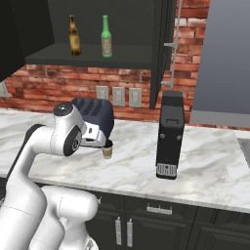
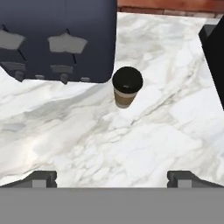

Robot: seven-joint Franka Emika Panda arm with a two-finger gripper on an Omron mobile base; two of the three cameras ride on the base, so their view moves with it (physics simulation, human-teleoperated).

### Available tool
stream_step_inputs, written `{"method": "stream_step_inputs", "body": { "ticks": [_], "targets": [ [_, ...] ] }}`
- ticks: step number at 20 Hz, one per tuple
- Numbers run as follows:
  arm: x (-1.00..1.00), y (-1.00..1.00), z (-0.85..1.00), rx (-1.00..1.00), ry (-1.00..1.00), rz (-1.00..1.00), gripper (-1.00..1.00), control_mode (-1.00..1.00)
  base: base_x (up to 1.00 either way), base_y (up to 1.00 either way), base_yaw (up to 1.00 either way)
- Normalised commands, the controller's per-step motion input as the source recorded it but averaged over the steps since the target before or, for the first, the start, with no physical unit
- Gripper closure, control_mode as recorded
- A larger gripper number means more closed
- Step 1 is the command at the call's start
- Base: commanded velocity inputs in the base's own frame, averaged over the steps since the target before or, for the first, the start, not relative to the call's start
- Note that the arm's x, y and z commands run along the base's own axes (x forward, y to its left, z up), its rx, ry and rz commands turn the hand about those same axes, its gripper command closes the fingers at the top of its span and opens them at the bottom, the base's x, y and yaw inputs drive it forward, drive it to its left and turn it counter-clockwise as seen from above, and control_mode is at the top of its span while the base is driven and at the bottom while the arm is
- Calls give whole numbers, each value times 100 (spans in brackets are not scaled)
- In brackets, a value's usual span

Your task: Sort all alcoholic drinks to one cabinet, and non-alcoholic drinks to the other.

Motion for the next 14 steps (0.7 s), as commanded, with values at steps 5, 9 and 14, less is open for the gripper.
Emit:
{"method": "stream_step_inputs", "body": {
  "ticks": [5,9,14],
  "targets": [
    [19,-5,-16,0,0,1,-100,-100,0,0,0],
    [10,-9,-16,0,0,-2,-100,-100,0,0,0],
    [11,-8,-20,0,0,-1,-100,-100,0,0,0]
  ]
}}
